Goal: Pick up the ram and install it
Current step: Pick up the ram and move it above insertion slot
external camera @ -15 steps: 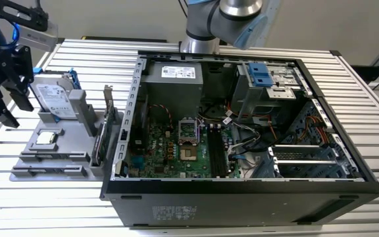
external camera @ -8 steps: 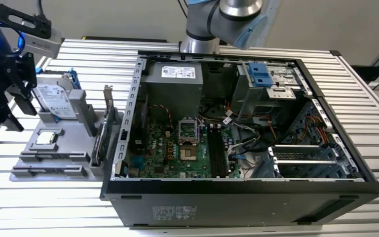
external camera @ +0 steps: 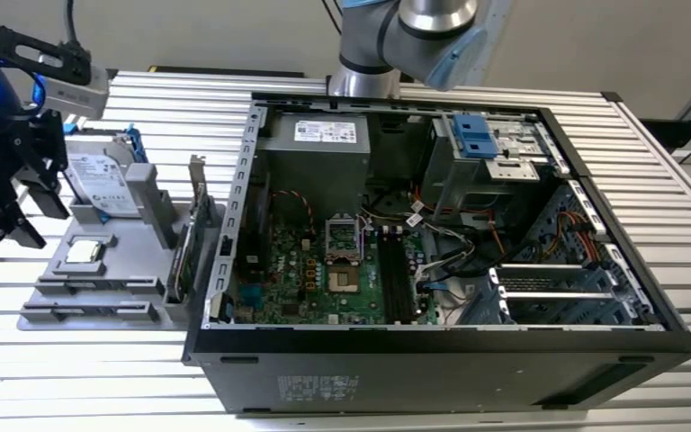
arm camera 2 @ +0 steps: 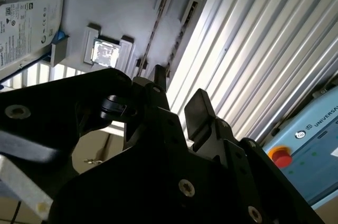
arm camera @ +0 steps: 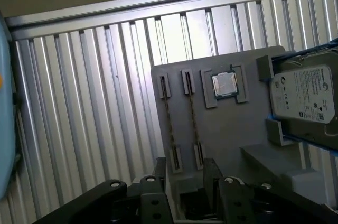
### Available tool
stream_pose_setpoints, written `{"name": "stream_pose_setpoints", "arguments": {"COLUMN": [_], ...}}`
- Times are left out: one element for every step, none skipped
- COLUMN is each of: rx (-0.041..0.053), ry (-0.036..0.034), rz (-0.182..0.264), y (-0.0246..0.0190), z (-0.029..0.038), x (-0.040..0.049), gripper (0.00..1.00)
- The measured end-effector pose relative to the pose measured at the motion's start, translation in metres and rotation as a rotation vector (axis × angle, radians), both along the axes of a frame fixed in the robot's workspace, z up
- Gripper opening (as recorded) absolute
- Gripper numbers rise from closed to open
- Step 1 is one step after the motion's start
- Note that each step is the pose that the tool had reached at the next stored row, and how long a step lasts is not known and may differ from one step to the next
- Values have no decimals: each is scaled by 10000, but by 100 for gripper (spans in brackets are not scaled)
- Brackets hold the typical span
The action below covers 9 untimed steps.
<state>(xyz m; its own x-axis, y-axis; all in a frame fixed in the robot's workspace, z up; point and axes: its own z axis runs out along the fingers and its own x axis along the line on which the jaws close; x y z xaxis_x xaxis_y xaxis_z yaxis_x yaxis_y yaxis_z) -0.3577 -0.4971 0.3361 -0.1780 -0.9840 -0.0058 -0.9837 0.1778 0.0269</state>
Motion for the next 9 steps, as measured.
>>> {"name": "stream_pose_setpoints", "arguments": {"rx": [1, 3, 4, 4, 5, 5, 7, 8, 11], "ry": [-19, -40, -54, -64, -69, -73, -75, -76, -76], "rz": [21, 53, 89, 124, 156, 189, 221, 257, 291], "y": [0, -1, -1, -1, -1, -2, -3, -3, -3], "z": [-15, -30, -46, -63, -81, -99, -117, -137, -154], "x": [-4, -5, -5, -5, -6, -7, -7, -8, -9], "gripper": [100, 100, 100, 100, 100, 100, 100, 100, 100]}}
